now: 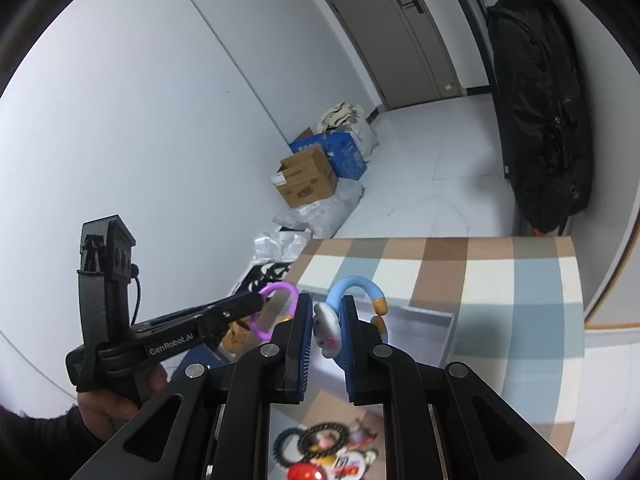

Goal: Organize jewelry
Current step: 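Lift both bangles and carry them over the silver box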

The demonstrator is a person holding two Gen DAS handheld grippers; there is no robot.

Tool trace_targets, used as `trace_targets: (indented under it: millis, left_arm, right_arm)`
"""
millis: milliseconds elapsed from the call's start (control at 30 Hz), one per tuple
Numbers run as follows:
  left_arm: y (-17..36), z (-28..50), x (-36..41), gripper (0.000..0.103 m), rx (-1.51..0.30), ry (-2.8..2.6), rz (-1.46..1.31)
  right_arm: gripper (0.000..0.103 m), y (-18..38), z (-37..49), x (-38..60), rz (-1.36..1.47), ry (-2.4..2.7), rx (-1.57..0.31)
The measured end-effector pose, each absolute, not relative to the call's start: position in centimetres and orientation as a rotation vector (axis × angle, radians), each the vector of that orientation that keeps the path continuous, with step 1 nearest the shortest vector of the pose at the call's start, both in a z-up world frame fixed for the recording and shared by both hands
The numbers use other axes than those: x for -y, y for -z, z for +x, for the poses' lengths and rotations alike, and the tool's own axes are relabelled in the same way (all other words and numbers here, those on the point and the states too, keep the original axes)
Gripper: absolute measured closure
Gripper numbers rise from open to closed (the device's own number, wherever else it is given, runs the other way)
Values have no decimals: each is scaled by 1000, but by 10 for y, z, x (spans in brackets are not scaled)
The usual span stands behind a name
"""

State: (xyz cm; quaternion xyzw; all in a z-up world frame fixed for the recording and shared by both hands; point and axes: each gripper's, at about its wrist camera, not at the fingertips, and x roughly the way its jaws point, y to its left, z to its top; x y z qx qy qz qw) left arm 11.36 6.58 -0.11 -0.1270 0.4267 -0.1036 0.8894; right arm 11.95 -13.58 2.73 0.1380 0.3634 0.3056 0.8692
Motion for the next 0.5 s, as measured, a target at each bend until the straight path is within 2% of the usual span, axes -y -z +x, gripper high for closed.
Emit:
trace_targets:
  millis: [500]
  left_arm:
    - [34,139,-55,95,-1001,280,-301]
  right_arm:
    - [90,23,161,126,353,-665,-895]
